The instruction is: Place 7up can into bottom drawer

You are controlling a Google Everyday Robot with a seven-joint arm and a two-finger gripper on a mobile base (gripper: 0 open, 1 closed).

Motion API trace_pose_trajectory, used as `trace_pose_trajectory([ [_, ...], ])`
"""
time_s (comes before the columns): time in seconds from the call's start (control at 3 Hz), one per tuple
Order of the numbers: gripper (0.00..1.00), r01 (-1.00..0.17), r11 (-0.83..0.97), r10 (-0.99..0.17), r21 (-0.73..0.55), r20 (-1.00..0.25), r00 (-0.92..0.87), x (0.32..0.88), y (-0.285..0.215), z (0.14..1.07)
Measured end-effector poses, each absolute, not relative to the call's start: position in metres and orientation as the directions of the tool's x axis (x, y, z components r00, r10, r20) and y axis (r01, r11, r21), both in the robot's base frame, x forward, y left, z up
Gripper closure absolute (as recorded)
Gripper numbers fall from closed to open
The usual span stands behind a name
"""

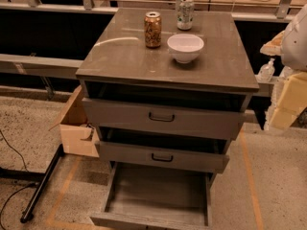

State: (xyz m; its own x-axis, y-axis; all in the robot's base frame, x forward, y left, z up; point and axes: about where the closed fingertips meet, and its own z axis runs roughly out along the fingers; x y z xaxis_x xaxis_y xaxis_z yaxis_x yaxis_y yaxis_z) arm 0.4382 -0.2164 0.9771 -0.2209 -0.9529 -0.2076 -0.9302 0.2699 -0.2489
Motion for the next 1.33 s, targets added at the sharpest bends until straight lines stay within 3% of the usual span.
trace_pose_trajectory([
  [0.33,0.0,-0.93,0.27,-0.953,-0.249,-0.208,-0.221,0.438,-0.216,0.977],
  [0.67,0.0,-0.894,0.342,-0.919,-0.289,-0.301,-0.254,0.457,-0.226,0.98],
  [1.33,0.0,-0.738,0.585,-0.717,-0.337,-0.64,-0.276,0.541,-0.27,0.982],
])
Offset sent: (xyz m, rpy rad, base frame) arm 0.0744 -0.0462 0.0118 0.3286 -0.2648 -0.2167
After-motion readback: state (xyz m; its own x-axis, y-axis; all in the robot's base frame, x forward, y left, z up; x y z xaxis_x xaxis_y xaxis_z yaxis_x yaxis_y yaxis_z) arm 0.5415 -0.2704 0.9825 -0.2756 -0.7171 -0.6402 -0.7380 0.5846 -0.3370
